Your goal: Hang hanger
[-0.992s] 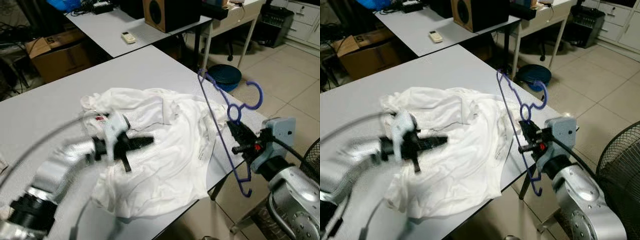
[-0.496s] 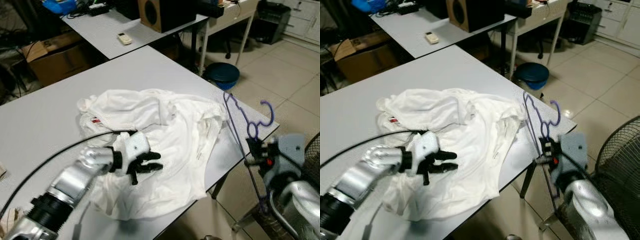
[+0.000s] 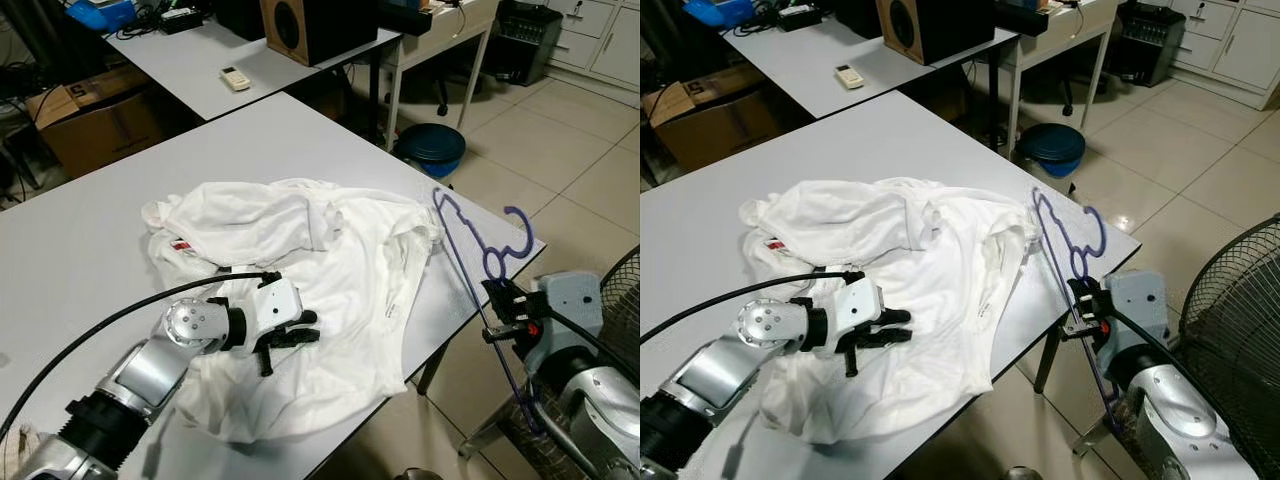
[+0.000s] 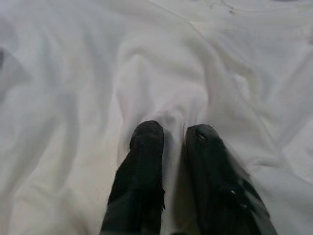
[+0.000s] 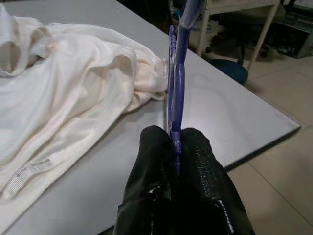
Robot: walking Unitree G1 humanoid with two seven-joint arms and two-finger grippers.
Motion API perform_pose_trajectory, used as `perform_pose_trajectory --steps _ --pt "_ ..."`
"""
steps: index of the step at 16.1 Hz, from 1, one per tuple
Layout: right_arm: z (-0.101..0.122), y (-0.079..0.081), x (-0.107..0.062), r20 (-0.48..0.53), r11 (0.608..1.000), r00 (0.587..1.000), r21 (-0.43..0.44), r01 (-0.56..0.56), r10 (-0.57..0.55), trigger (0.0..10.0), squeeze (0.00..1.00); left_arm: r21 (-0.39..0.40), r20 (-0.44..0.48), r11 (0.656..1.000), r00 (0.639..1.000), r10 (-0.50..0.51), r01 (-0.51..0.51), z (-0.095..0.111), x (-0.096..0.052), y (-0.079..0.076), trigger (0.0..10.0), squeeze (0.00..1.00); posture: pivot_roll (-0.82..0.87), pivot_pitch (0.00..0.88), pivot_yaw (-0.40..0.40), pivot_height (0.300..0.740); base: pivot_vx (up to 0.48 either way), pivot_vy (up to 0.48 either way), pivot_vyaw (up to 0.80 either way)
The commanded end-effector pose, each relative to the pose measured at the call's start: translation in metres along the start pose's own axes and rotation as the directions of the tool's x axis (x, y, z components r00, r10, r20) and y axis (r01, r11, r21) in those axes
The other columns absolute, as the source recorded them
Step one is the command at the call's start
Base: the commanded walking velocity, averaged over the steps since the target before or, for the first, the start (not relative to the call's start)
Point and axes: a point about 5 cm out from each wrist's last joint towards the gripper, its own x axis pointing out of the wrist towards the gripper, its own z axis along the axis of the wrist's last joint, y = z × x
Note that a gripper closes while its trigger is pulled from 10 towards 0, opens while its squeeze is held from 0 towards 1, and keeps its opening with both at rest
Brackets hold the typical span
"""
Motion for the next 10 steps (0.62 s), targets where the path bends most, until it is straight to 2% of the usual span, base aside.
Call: perform_pose_trajectory --steps 1,5,8,9,10 --pt "0.009 0.001 -0.002 0.036 1.0 0.999 -0.015 -0.009 0.01 10.0 0.0 -0.028 -0.093 0.999 0.995 -0.02 0.018 -0.02 0.002 -0.007 0.0 0.0 -0.25 0.071 0.095 0.74 0.0 0.0 0.0" --pt "0.014 0.0 -0.002 0.061 1.0 0.998 -0.021 -0.018 0.019 10.0 0.0 -0.046 -0.104 0.998 0.994 0.026 -0.031 -0.022 0.005 -0.001 0.0 0.0 -0.26 0.068 0.1 0.74 0.0 0.0 0.0" --pt "0.024 -0.001 -0.003 0.13 0.999 0.991 0.026 -0.026 0.022 10.0 0.0 -0.088 -0.08 0.991 0.993 0.09 -0.097 -0.021 0.006 0.006 0.0 0.0 -0.26 0.063 0.104 0.74 0.0 0.0 0.0" --pt "0.029 -0.004 -0.003 0.168 0.999 0.986 0.044 -0.016 0.008 10.0 0.0 -0.217 0.08 0.967 0.985 0.154 -0.134 0.001 0.006 0.019 0.0 0.0 -0.26 0.059 0.109 0.74 0.0 0.0 0.0" --pt "0.03 -0.005 -0.003 0.182 0.999 0.983 0.048 -0.014 0.005 10.0 0.0 -0.292 0.176 0.946 0.965 0.195 -0.138 0.015 0.004 0.028 0.0 0.0 -0.26 0.056 0.113 0.74 0.0 0.0 0.0"
